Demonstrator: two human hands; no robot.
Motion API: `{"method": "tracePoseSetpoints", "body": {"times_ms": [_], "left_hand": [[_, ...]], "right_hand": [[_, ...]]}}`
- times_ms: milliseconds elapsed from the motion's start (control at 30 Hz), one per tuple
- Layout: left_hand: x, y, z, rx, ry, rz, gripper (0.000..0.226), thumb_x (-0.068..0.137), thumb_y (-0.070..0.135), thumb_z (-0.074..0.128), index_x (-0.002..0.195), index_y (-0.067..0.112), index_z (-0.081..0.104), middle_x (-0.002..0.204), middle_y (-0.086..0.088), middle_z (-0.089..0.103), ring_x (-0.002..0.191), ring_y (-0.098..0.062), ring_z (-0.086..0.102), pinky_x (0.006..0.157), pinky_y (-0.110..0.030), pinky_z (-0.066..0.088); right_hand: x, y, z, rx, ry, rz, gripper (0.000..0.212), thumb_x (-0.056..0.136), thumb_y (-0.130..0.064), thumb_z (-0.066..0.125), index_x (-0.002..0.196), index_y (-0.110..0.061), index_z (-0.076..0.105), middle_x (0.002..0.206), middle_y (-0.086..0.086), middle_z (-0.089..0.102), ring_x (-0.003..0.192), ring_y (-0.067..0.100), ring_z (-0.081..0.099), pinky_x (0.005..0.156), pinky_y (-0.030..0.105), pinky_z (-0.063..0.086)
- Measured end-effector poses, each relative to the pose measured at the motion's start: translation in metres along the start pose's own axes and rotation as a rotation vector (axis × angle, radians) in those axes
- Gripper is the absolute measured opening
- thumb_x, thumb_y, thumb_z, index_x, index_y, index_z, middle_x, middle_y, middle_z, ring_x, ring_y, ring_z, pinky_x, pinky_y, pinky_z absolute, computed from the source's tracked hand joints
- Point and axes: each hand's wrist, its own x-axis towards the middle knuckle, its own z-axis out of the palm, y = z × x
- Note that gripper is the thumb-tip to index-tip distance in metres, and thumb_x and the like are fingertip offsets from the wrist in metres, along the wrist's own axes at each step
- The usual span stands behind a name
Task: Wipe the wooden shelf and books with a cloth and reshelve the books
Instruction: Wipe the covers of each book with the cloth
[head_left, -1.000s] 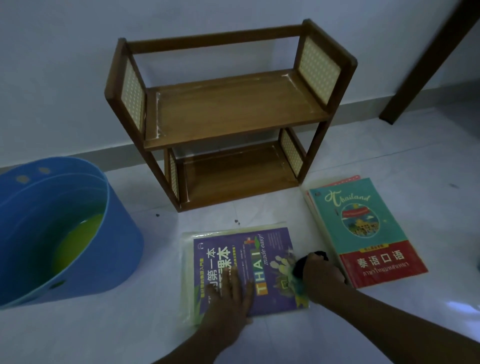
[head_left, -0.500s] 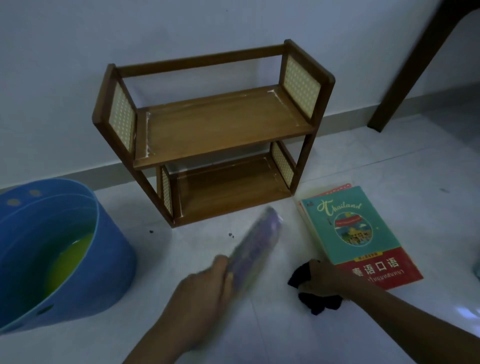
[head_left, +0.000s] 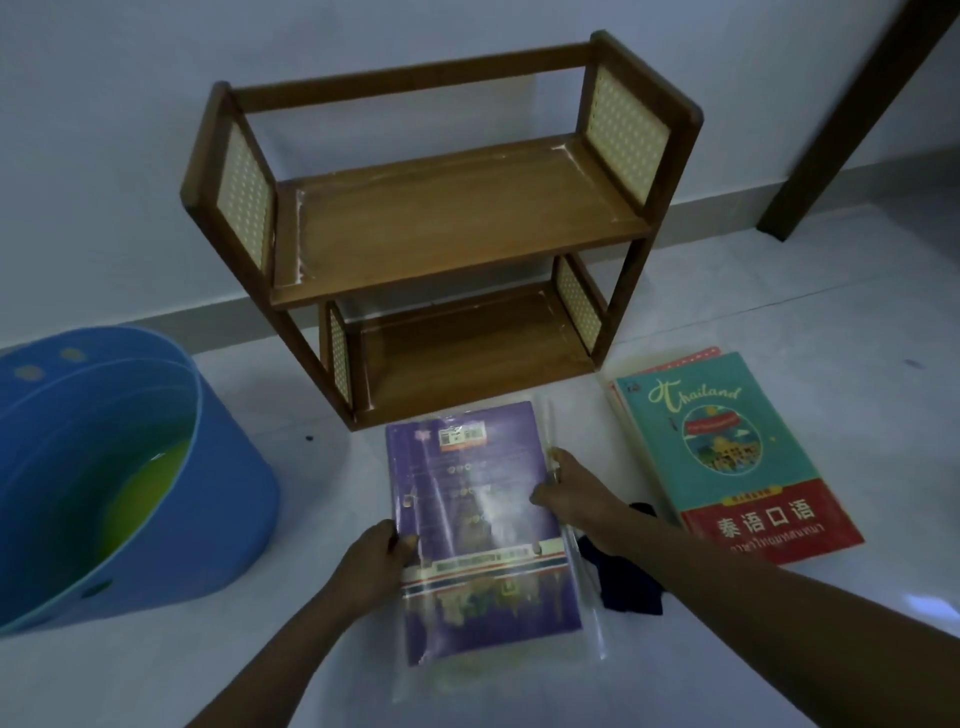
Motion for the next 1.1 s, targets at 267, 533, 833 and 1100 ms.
{"method": "tracePoseSetpoints", "body": {"times_ms": [267, 533, 833, 1100], "left_hand": [[0.000, -0.040, 0.018, 0.536, 0.269, 0.345, 0.044, 0.086, 0.050, 0.040, 0.102, 0.014, 0.060, 0.106, -0.008, 0.061, 0.094, -0.030, 0.063, 0.067, -0.036, 0.049], [-0.005, -0.050, 0.008, 0.609, -0.057, 0.340, 0.126, 0.063, 0.091, 0.044, 0.140, 0.023, -0.031, 0.150, 0.006, -0.031, 0.140, -0.014, -0.030, 0.114, -0.044, -0.017], [-0.004, -0.045, 0.008, 0.697, -0.050, 0.288, 0.124, 0.057, 0.098, 0.030, 0.143, 0.008, 0.037, 0.139, -0.012, 0.054, 0.131, -0.029, 0.045, 0.111, -0.041, 0.001], [-0.004, -0.045, 0.009, 0.720, -0.048, 0.273, 0.126, 0.056, 0.098, 0.022, 0.140, 0.006, 0.040, 0.141, -0.014, 0.051, 0.135, -0.028, 0.038, 0.112, -0.044, -0.001]], "right_hand": [[-0.033, 0.057, -0.013, -0.967, 0.297, -0.248, 0.075, 0.091, -0.020, 0.050, 0.152, -0.020, 0.006, 0.159, 0.013, 0.008, 0.145, 0.031, 0.014, 0.115, 0.043, 0.022], [-0.025, 0.072, -0.047, -0.735, 0.426, -0.328, 0.028, 0.083, -0.002, 0.058, 0.108, -0.016, 0.056, 0.116, 0.010, 0.059, 0.107, 0.029, 0.059, 0.088, 0.030, 0.045], [-0.025, 0.078, 0.083, -1.336, 0.097, -0.718, 0.048, 0.082, -0.015, 0.033, 0.123, -0.014, 0.059, 0.139, 0.015, 0.051, 0.116, 0.044, 0.056, 0.085, 0.053, 0.053], [0.038, 0.012, 0.049, -1.321, 0.131, -0.920, 0.060, 0.090, -0.014, 0.056, 0.145, -0.014, 0.032, 0.155, 0.017, 0.022, 0.139, 0.040, 0.027, 0.108, 0.054, 0.035]]}}
